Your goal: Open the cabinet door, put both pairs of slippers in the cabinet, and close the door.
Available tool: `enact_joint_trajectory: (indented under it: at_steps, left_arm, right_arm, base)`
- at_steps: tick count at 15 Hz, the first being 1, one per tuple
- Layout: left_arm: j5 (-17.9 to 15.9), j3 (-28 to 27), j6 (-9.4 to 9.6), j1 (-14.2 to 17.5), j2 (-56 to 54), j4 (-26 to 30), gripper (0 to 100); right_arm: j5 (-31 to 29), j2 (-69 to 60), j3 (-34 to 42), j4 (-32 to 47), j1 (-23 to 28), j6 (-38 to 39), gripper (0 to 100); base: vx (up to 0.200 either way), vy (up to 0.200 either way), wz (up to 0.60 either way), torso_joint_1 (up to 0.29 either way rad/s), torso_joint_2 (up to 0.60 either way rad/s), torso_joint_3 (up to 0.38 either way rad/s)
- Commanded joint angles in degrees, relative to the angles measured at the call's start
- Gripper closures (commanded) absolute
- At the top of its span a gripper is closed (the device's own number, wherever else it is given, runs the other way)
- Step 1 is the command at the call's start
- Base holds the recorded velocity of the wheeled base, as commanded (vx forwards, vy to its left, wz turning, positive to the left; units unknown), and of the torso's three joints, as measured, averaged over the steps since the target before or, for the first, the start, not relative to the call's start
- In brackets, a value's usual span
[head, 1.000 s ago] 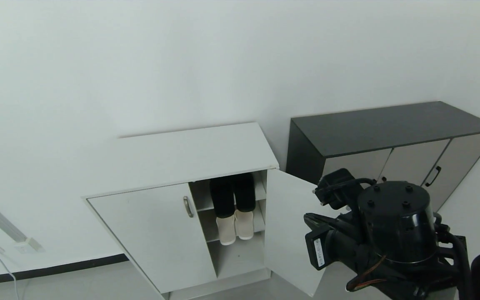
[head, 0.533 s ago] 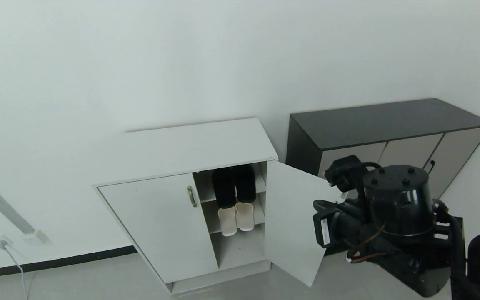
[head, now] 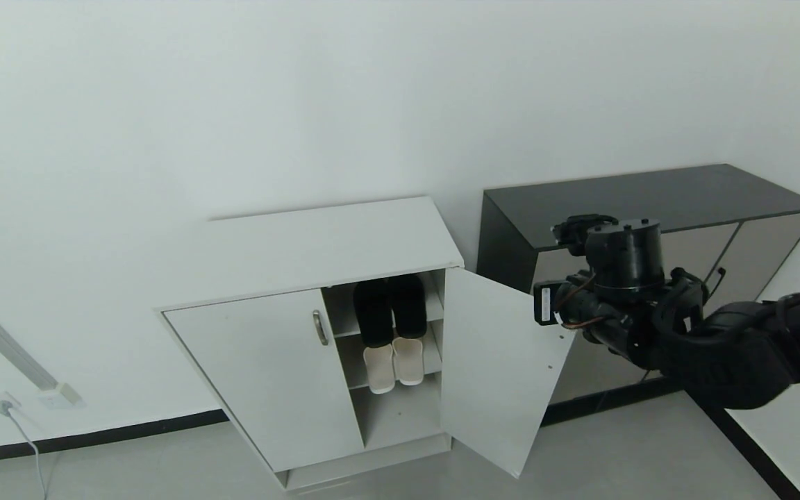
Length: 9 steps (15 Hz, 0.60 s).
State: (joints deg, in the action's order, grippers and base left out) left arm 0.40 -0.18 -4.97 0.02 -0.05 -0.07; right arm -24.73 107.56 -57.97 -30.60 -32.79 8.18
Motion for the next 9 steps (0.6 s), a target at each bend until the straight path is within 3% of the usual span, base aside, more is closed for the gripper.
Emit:
enact_joint_trajectory:
  at_steps: [1,9]
  left_arm:
    - [0.04,0.01,-0.04,0.06,0.05,-0.01,100]
    - [1.27,0.09,-0.12,0.06,0.05,-0.01,100]
  right_arm:
    - [0.39,5.82,-3.65,-0.25,3.53,0.17,100]
    - [5.14,13.64,-10.94,-0.43,9.24,0.35,100]
  base:
    - [0.0,0.0,0.0,0.0,0.0,0.0]
    - [0.0,0.0,0.0,0.0,0.0,0.0]
